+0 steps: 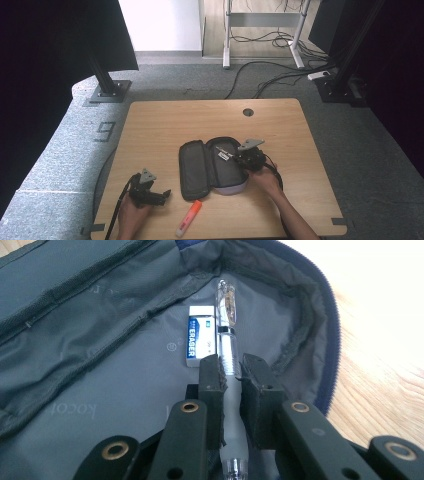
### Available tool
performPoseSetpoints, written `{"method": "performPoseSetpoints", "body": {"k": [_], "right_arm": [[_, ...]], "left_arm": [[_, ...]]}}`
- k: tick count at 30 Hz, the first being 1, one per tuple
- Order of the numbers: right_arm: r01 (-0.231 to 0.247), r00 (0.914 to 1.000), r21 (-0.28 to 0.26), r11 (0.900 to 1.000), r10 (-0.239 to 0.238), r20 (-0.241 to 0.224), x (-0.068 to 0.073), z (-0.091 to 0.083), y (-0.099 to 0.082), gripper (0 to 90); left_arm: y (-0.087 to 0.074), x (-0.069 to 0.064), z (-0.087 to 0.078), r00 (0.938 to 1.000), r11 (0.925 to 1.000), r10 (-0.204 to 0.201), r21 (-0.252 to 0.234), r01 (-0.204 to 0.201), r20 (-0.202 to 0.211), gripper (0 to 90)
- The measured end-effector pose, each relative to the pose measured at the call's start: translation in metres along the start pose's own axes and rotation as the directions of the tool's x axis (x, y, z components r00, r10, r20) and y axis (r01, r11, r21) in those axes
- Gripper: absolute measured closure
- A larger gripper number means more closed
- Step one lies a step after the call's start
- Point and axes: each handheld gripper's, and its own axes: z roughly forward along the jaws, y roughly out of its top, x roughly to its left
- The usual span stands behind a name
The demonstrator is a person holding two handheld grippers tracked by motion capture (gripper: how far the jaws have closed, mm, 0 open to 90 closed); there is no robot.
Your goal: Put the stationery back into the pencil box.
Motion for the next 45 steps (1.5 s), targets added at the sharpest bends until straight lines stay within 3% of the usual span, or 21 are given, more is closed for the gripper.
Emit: {"method": "performPoseSetpoints", "body": {"k": [9,18,25,30,45], "right_arm": [[-0.003,0.9996,0.004,1.0000,0.003,-0.027,0.001,0.009,0.004,75.6],[-0.016,0.9994,-0.019,0.9997,0.015,-0.031,-0.002,-0.001,0.006,60.3],[0.027,0.9989,-0.012,0.9996,-0.027,-0.038,-0.002,-0.009,0.004,40.8],[0.041,0.9987,-0.007,0.9991,-0.041,-0.031,-0.002,-0.014,0.003,34.0],[0.047,0.9988,-0.020,0.9987,-0.047,-0.009,-0.005,-0.032,-0.003,30.5]], "left_arm": [[0.000,0.000,0.000,1.0000,1.0000,0.000,0.000,0.000,0.000,0.0],[0.000,0.000,0.000,1.0000,1.0000,0.000,0.000,0.000,0.000,0.0],[0.000,0.000,0.000,1.0000,1.0000,0.000,0.000,0.000,0.000,0.0],[0.000,0.000,0.000,1.0000,1.0000,0.000,0.000,0.000,0.000,0.0],[0.000,0.000,0.000,1.0000,1.0000,0.000,0.000,0.000,0.000,0.0]]}}
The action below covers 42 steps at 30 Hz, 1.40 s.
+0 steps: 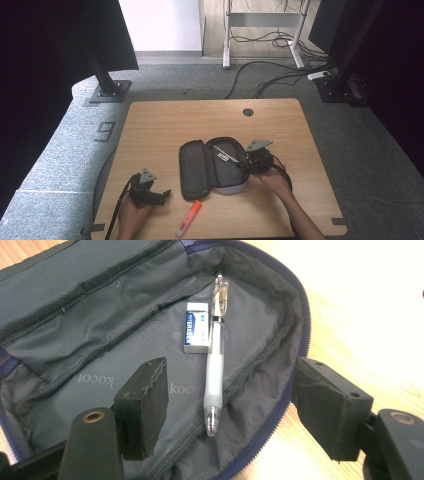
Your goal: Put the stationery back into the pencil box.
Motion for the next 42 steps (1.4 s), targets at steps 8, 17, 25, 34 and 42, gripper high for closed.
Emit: {"method": "performPoseSetpoints", "body": {"k": [8,17,25,34,42], "right_arm": [[-0.003,0.9999,-0.033,0.9994,0.003,0.012,-0.004,-0.017,0.000,29.9],[-0.001,0.9997,-0.043,0.9991,0.002,0.026,-0.007,-0.029,-0.003,29.8],[-0.023,0.9990,-0.049,0.9985,0.025,0.037,-0.013,-0.036,-0.010,29.8],[-0.040,0.9978,-0.041,0.9983,0.042,0.050,-0.019,-0.045,-0.019,29.1],[-0.062,0.9967,-0.042,0.9972,0.064,0.050,-0.022,-0.049,-0.029,27.5]], "left_arm": [[0.000,0.000,0.000,1.0000,1.0000,0.000,0.000,0.000,0.000,0.0],[0.000,0.000,0.000,1.0000,1.0000,0.000,0.000,0.000,0.000,0.0],[0.000,0.000,0.000,1.0000,1.0000,0.000,0.000,0.000,0.000,0.0],[0.000,0.000,0.000,1.0000,1.0000,0.000,0.000,0.000,0.000,0.0],[0.000,0.000,0.000,1.0000,1.0000,0.000,0.000,0.000,0.000,0.0]]}}
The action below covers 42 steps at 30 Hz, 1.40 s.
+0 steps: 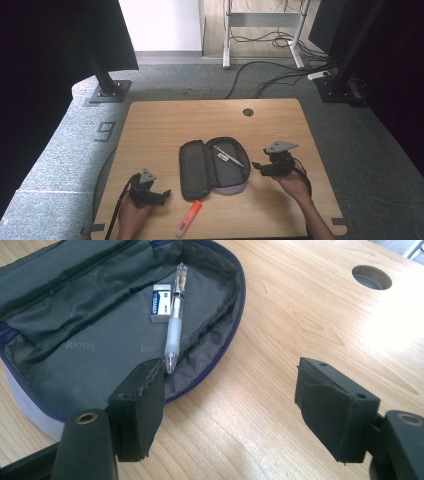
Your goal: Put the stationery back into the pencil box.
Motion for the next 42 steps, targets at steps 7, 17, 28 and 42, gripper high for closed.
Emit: {"method": "performPoseSetpoints", "body": {"k": [7,17,28,42], "right_arm": [[-0.022,0.9997,-0.006,0.9997,0.023,0.008,-0.002,-0.003,-0.009,25.3],[-0.043,0.9989,0.010,0.9990,0.043,0.020,-0.007,-0.005,-0.025,20.1],[-0.071,0.9970,0.047,0.9963,0.070,0.033,-0.010,0.002,-0.046,13.5],[-0.091,0.9950,0.072,0.9932,0.088,0.048,-0.009,0.010,-0.066,9.5]], "left_arm": [[0.000,0.000,0.000,1.0000,1.0000,0.000,0.000,0.000,0.000,0.0],[0.000,0.000,0.000,1.0000,1.0000,0.000,0.000,0.000,0.000,0.0],[0.000,0.000,0.000,1.0000,1.0000,0.000,0.000,0.000,0.000,0.0],[0.000,0.000,0.000,1.0000,1.0000,0.000,0.000,0.000,0.000,0.0]]}}
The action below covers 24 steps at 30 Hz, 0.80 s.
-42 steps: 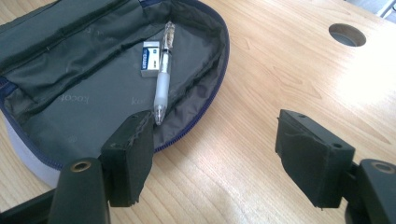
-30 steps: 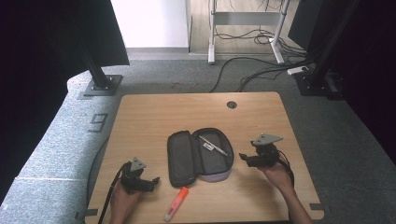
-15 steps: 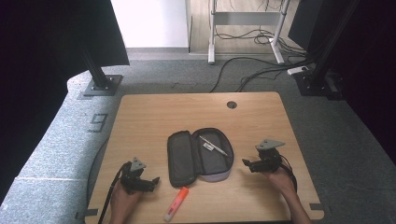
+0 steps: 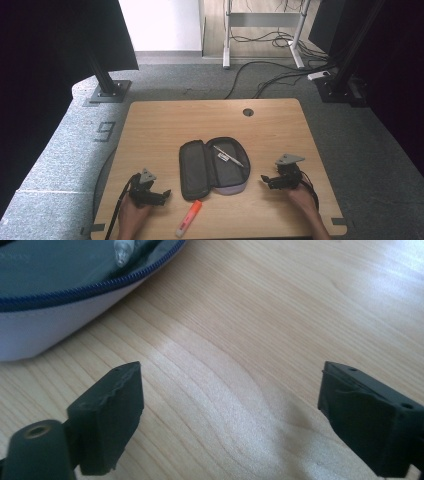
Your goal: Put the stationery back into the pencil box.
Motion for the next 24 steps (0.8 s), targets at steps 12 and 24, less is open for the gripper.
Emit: {"method": "performPoseSetpoints", "body": {"k": [12,24], "right_arm": [[-0.025,0.9996,0.008,0.9997,0.024,0.017,-0.002,0.004,-0.011,1.2],[-0.040,0.9992,0.010,0.9992,0.040,0.000,-0.003,0.003,-0.013,3.4]], "left_arm": [[0.000,0.000,0.000,1.0000,1.0000,0.000,0.000,0.000,0.000,0.0],[-0.001,0.000,-0.002,1.0000,1.0000,0.008,0.005,-0.008,0.003,1.1]]}}
